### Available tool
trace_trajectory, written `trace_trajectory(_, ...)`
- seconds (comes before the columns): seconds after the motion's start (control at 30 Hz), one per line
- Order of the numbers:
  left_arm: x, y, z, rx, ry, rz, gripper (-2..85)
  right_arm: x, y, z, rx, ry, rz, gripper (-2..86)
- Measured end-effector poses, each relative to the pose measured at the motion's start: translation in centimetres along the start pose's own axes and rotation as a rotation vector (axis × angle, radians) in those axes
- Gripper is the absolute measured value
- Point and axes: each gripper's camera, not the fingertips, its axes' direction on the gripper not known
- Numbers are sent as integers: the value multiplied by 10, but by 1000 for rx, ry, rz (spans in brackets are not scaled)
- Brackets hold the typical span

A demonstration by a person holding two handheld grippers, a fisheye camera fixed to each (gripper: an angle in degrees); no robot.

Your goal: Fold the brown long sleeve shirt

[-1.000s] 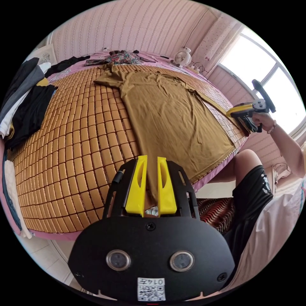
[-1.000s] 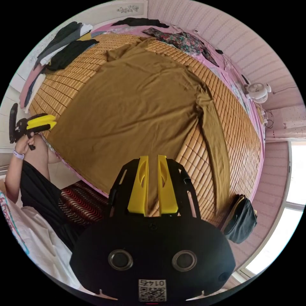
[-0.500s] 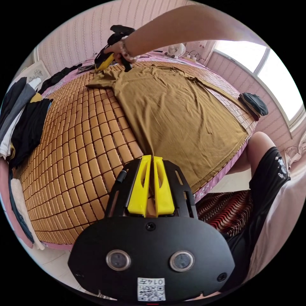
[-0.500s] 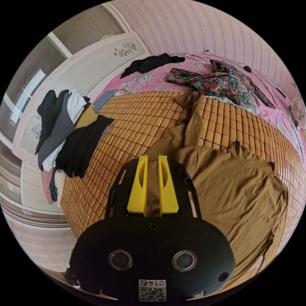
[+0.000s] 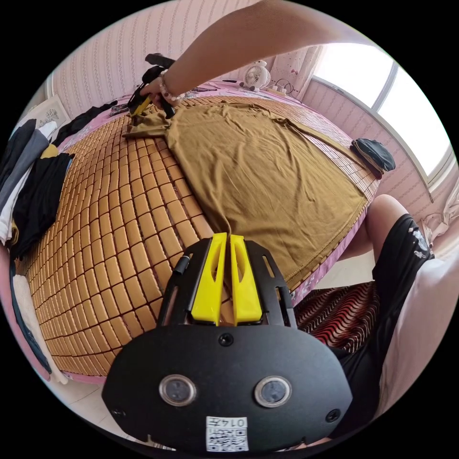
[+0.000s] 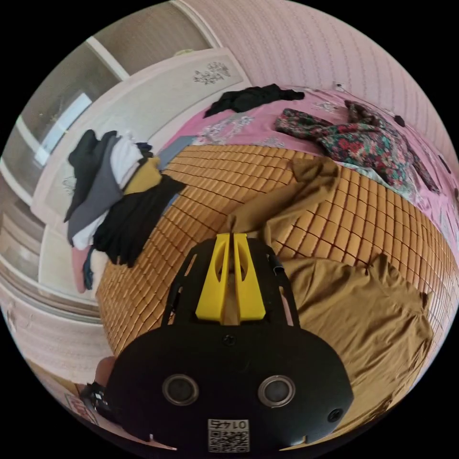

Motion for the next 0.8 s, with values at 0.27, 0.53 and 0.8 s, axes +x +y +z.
trace_trajectory(0.27, 9, 23, -42, 232, -147, -39, 26, -37, 33, -147, 124, -565, -515, 37)
trace_trajectory(0.53, -36, 65, -102, 333, -203, -285, 47, 10, 77, -117, -28, -331, -240, 83)
trace_trajectory(0.8, -92, 73, -100, 285, -50, -416, 66, 28, 112, -99, -62, -243, -177, 76)
